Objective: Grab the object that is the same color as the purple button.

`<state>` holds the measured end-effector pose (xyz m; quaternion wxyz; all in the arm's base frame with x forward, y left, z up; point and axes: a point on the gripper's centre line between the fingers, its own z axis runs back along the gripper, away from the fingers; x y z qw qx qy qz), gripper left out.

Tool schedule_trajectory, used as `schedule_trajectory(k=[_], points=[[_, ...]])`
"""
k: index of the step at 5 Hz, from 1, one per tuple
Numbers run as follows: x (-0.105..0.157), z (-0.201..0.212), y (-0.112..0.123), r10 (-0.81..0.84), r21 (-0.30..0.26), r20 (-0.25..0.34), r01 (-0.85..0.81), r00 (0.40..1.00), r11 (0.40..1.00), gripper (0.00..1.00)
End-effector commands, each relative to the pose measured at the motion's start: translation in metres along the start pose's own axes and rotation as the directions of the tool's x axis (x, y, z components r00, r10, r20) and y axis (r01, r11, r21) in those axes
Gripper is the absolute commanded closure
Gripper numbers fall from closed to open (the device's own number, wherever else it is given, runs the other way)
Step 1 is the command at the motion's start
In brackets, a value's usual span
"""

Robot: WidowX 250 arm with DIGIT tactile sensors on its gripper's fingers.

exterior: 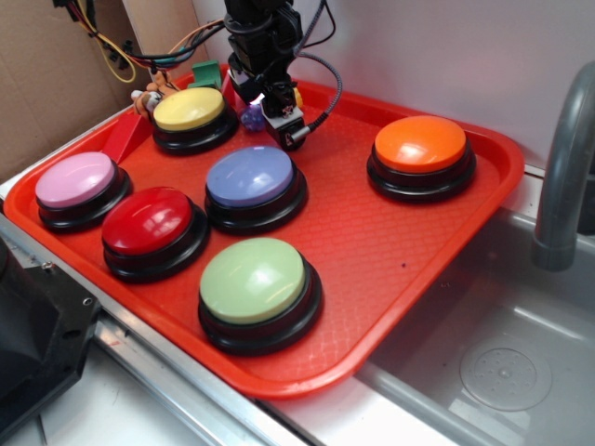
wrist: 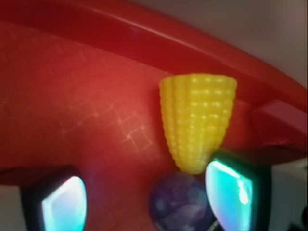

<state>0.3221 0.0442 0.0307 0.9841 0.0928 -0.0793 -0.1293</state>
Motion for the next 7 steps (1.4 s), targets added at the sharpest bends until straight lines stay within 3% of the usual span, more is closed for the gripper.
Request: schedule_trajectory(k=[1, 2, 5, 7], points=[[-0.004, 0.007, 0.018, 0.076, 0.014, 0.039, -0.077, 0.996, 0.997, 0.39], [-0.013, 0.004, 0.024, 0.113, 0.013, 0.031, -0.114, 0.993, 0.993, 1.00], [-0.012, 0.017, 0.026, 0.162, 0.017, -0.029, -0.162, 0.986, 0.987, 1.00], [-0.001, 0.077, 0.009, 0.188, -0.092, -0.010, -0.188, 0.982, 0.978, 1.00]])
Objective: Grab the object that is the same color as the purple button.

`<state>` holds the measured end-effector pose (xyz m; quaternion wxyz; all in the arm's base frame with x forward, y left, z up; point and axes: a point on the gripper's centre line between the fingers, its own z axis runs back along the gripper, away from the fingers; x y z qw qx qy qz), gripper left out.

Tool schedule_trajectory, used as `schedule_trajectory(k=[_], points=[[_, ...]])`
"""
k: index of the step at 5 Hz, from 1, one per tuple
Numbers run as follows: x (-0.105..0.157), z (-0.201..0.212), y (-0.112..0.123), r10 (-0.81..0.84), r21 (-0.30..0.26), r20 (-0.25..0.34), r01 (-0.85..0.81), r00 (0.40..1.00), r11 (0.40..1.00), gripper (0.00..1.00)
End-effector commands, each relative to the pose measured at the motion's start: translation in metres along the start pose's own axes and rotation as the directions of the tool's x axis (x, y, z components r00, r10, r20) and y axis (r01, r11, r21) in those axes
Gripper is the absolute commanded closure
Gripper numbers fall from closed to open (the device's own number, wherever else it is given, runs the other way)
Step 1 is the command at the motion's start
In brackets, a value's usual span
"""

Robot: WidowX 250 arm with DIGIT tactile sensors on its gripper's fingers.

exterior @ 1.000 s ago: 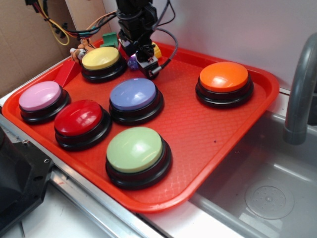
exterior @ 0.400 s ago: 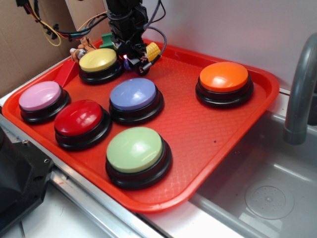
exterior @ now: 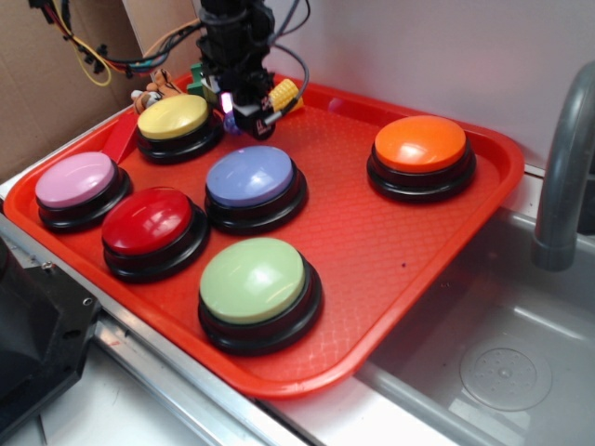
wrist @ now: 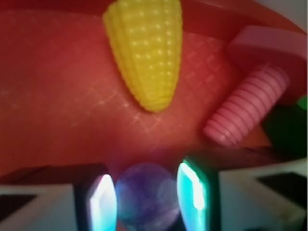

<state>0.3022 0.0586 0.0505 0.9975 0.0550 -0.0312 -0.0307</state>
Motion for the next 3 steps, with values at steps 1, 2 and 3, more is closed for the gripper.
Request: schedule_trajectory(k=[1, 2, 3], points=[[0.003, 0.081, -0.026, 0.012, -0.077, 0.119, -0.003, 0.993, 0.997, 1.00], [-0.011, 0.105, -0.034, 0.058, -0.174, 0.170, -0.028, 0.984, 0.984, 1.00], [-0.019, 0.112, -0.038, 0.133, -0.211, 0.170, -0.096, 0.976, 0.973, 1.00]])
